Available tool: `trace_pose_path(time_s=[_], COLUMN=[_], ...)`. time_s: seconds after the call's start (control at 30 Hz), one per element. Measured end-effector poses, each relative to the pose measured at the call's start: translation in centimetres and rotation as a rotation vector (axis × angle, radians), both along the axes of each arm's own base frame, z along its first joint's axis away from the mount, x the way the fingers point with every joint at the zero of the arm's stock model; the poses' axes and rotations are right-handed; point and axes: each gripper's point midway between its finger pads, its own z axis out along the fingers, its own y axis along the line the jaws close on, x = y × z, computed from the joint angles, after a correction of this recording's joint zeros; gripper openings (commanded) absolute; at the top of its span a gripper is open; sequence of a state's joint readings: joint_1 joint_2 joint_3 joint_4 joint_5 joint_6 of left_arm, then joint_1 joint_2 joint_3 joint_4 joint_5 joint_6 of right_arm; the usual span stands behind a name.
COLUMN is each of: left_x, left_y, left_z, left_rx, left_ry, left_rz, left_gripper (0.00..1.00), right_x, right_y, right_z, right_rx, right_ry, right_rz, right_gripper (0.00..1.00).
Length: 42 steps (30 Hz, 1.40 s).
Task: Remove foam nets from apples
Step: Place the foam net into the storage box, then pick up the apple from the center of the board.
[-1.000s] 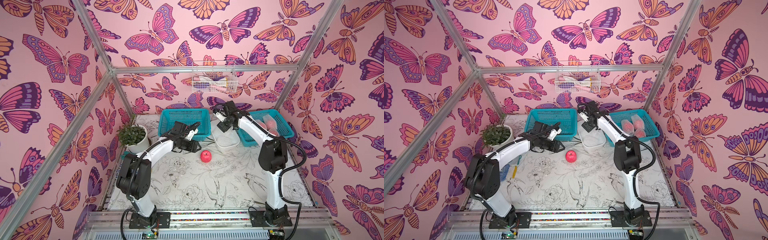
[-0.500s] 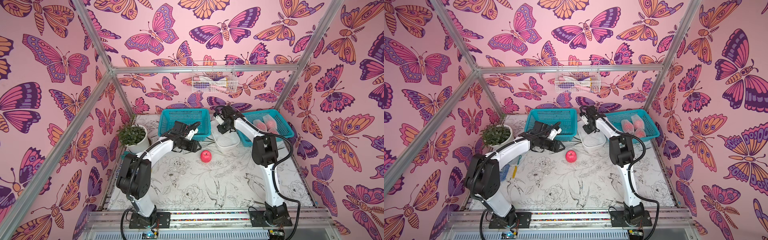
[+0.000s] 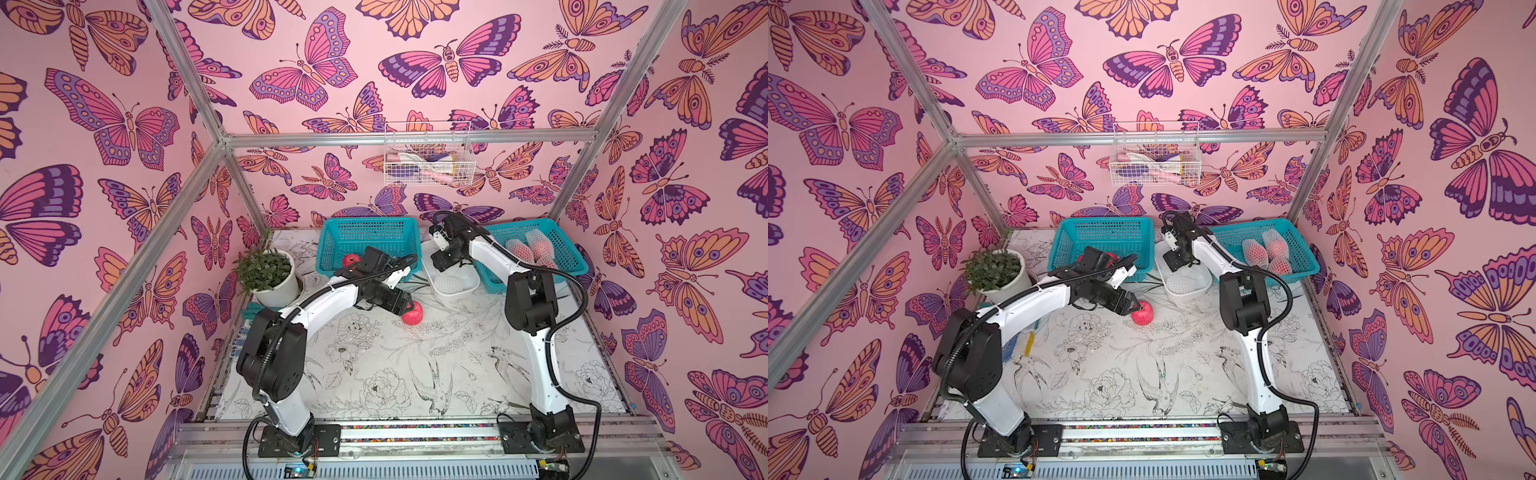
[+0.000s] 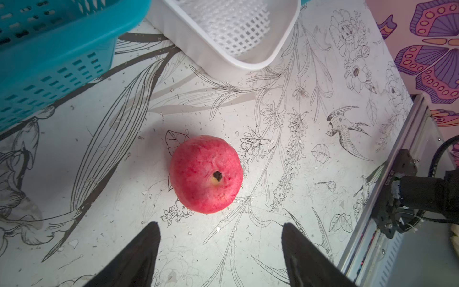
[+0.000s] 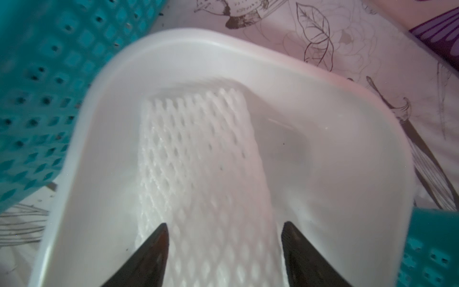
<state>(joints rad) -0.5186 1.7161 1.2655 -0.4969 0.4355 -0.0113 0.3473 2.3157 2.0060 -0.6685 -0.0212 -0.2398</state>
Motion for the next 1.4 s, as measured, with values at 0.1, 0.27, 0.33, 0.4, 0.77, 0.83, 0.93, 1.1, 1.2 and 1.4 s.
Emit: trace_pose_path(time_s=[0.1,0.27,0.33,0.4,0.77,0.83,0.93,1.1,1.2,1.4], left_x=[-0.2,-0.4,-0.7,-1.1,0.5,0.9,1.2,1.6,1.9,2.3], left_y=[0.0,-0.2,-0.4,-0.7,-2.5,-2.5,-2.3,-2.4,-2.6,-3.2], left_z=[0.0,0.7,0.7,0.6,-2.5,-3.5,-4.6,-5.4,-5.8,-6.5], left_rx=[0.023,0.035,0.047,0.062,0.181,0.209,0.240,0.262,0.268,0.271], left_ry=[-0.014,-0.051,-0.062,-0.063,-0.097,-0.091,-0.081,-0.078,-0.076,-0.071], left_rz=[-0.005,-0.017,-0.031,-0.047,-0.099,-0.102,-0.104,-0.114,-0.124,-0.144], left_gripper=[0.82,1.00,1.00,1.00,1.00,1.00,1.00,1.00,0.99,0.97], right_x=[-0.6,-0.8,-1.4,-2.2,-8.9,-9.7,-10.6,-11.4,-11.6,-11.5], right_y=[-0.2,-0.3,-0.6,-0.9,-5.2,-6.2,-8.0,-9.4,-9.5,-9.5], right_z=[2.2,6.6,8.0,9.1,12.5,12.4,12.4,12.1,11.9,11.8], right_rx=[0.012,0.036,0.040,0.042,0.003,0.002,0.006,0.009,0.009,0.012], right_ry=[-0.028,-0.106,-0.127,-0.143,-0.204,-0.205,-0.208,-0.206,-0.202,-0.200], right_rz=[0.001,0.000,0.000,-0.001,-0.046,-0.068,-0.112,-0.153,-0.155,-0.155], right_gripper=[0.83,0.88,0.89,0.91,0.99,0.99,0.99,0.99,0.99,0.99])
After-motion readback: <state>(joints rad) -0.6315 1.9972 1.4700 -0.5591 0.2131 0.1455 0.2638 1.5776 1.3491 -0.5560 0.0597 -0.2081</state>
